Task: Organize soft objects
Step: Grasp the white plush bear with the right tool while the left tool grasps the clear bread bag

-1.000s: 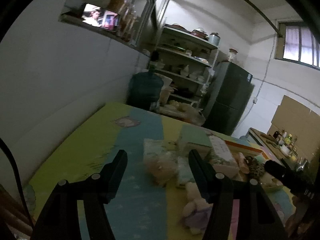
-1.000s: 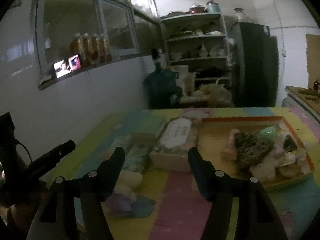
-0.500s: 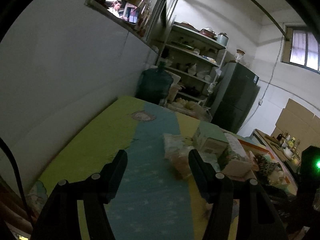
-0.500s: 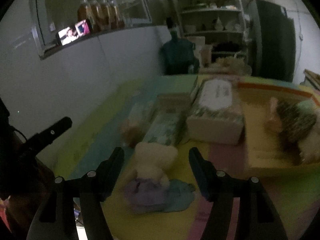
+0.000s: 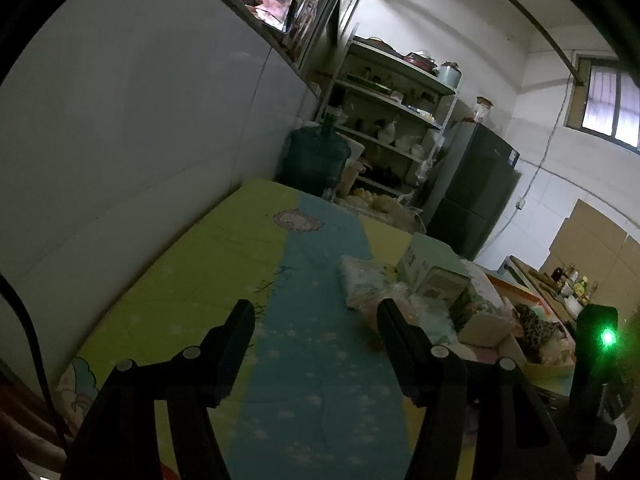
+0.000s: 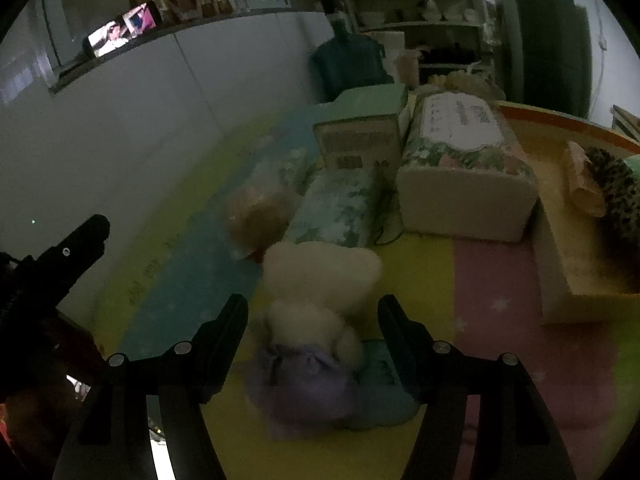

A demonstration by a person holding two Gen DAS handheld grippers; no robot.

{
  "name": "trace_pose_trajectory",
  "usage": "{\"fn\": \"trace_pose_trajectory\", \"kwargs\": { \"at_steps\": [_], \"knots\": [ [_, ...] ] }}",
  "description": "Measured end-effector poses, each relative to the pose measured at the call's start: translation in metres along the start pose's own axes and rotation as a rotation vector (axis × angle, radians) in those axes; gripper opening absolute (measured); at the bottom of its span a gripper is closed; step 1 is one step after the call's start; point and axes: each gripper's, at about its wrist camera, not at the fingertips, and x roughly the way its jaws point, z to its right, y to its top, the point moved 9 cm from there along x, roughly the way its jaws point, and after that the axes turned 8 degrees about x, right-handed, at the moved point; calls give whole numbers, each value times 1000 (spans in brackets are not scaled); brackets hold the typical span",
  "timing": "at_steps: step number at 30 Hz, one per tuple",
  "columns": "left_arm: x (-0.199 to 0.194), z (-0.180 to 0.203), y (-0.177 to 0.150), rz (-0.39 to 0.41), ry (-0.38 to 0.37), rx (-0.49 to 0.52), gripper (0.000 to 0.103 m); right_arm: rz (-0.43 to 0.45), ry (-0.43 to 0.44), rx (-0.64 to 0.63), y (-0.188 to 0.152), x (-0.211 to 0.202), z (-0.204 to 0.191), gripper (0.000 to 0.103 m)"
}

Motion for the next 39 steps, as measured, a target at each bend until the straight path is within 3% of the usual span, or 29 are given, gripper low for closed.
{"fn": "trace_pose_trajectory", "kwargs": {
  "at_steps": [6,11,12,13,16,19,23,27,39],
  "knots": [
    [4,-2,-2,-11,-11,0,63,-3,-24,-23,-2,7,-4,69],
    [11,7,-1,-33,-62,34,63,6,-50,-87,-6,10,-9,69],
    [13,10,-1,-39,-74,50,63,4,-49,-98,-6,10,-10,64],
    [16,15,0,-49,-91,74,63,0,-34,-105,-7,10,-12,55],
    [24,33,4,-72,-164,155,63,-4,-17,-122,-9,9,-15,50],
    [32,57,8,-98,-278,248,63,0,21,-113,-10,3,-15,49],
    [46,90,7,-122,-376,479,63,20,40,-96,-10,-11,-9,49],
    [63,105,1,-153,-381,636,63,58,40,-88,-2,-27,-2,49],
    [103,102,-24,-291,-357,779,63,84,21,-56,1,-40,16,49]
  ]
}}
